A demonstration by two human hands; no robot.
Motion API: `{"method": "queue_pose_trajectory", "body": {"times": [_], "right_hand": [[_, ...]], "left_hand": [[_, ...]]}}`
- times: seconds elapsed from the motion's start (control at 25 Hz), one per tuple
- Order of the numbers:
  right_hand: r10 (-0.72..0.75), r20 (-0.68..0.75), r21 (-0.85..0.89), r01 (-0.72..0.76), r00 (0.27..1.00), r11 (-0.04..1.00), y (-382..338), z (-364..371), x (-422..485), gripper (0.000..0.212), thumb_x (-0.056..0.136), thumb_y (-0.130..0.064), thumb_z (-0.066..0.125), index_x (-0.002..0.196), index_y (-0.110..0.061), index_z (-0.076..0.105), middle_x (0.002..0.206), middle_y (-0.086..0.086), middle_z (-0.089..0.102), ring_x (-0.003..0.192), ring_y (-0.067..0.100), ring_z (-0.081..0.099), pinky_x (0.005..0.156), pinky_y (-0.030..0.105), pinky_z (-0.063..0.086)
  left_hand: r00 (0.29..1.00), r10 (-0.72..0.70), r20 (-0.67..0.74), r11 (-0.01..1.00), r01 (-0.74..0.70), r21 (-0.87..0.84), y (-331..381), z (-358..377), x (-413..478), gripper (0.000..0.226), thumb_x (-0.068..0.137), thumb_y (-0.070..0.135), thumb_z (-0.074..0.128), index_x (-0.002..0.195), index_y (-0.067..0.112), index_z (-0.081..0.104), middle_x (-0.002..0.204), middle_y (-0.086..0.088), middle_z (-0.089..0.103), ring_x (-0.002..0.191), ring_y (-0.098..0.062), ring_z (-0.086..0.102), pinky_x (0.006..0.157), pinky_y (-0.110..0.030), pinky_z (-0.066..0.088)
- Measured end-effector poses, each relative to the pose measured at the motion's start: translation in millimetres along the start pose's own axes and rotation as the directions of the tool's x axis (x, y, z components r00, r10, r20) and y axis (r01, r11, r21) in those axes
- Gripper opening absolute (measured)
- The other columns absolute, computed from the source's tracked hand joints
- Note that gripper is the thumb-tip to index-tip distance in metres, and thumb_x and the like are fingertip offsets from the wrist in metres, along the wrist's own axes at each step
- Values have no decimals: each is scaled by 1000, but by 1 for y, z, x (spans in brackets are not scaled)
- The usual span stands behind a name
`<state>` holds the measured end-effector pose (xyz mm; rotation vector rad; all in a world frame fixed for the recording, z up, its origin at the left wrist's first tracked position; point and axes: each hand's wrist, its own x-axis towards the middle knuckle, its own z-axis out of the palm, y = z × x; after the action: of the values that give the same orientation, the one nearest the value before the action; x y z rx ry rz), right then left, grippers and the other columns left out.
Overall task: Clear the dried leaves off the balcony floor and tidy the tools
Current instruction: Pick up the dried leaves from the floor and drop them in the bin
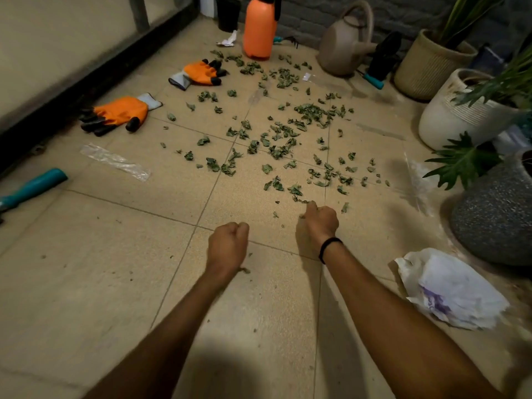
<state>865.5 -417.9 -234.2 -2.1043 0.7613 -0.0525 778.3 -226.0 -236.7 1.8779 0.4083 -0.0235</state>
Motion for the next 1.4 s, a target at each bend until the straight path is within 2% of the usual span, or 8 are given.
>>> {"method": "queue_pose_trajectory", "body": {"times": [0.12, 0.24, 0.48, 0.68, 0.84, 1.04, 1.28, 1.4], "right_hand": [[272, 297, 442, -385, 915, 810, -28, 6, -38, 25, 97, -21, 50, 74, -13, 48, 64, 2, 43, 50, 14, 35, 37, 21, 26], [192, 551, 449, -482, 812, 752, -63, 28, -104, 23, 93, -9, 44, 72, -17, 35, 61, 0, 28, 44, 11, 19, 37, 20, 18], [-12, 822, 331, -461, 569, 823, -130, 97, -296, 21, 90, -8, 43, 72, -18, 37, 59, -2, 28, 39, 9, 20, 33, 19, 16], [-102, 958, 200, -368, 269, 908, -168, 156, -488, 21, 96, -15, 46, 76, -16, 43, 58, -1, 33, 42, 8, 24, 36, 19, 18], [-106, 994, 93, -344, -19, 934, -176, 186, -647, 25, 96, -14, 47, 71, -18, 43, 59, -2, 30, 39, 7, 23, 33, 19, 18], [-29, 952, -39, -215, -305, 976, -150, 172, -802, 20, 94, -14, 50, 75, -17, 46, 58, -2, 38, 41, 7, 27, 34, 18, 21], [83, 850, -134, -61, -521, 989, -108, 124, -921, 23, 97, -16, 49, 74, -18, 43, 57, -2, 35, 39, 7, 27, 33, 18, 19], [163, 779, -183, 29, -605, 983, -78, 91, -974, 19, 96, -17, 52, 78, -17, 45, 57, -1, 38, 38, 6, 29, 32, 18, 20]], "left_hand": [[919, -393, 11, 726, 318, -609, 16, -49, -7, 36, 94, 18, 48, 60, 24, 37, 52, 3, 27, 41, -13, 21, 47, -24, 15], [881, -462, 100, 452, 330, -829, 27, -107, -31, 33, 95, 13, 46, 65, 22, 34, 48, 7, 21, 34, -9, 13, 37, -15, 9], [868, -488, -96, 377, 110, -920, 31, -249, -97, 29, 94, 16, 47, 68, 21, 37, 49, 7, 25, 35, -9, 17, 33, -17, 12], [733, -526, -431, 389, -243, -889, 6, -407, -193, 28, 96, 15, 46, 69, 21, 41, 49, 7, 25, 36, -8, 17, 35, -18, 12], [492, -595, -636, 437, -466, -769, -35, -509, -305, 30, 95, 15, 47, 67, 22, 41, 49, 6, 27, 35, -9, 20, 35, -19, 13], [178, -684, -707, 469, -635, -614, -86, -574, -437, 34, 95, 18, 49, 62, 23, 38, 47, 7, 25, 35, -8, 19, 34, -18, 14], [-100, -695, -712, 528, -742, -412, -90, -579, -562, 38, 96, 15, 48, 60, 22, 35, 45, 6, 23, 32, -8, 17, 34, -15, 12], [-308, -670, -675, 629, -718, -298, -82, -576, -631, 39, 95, 15, 50, 59, 22, 35, 44, 6, 25, 32, -9, 19, 37, -17, 11]]}}
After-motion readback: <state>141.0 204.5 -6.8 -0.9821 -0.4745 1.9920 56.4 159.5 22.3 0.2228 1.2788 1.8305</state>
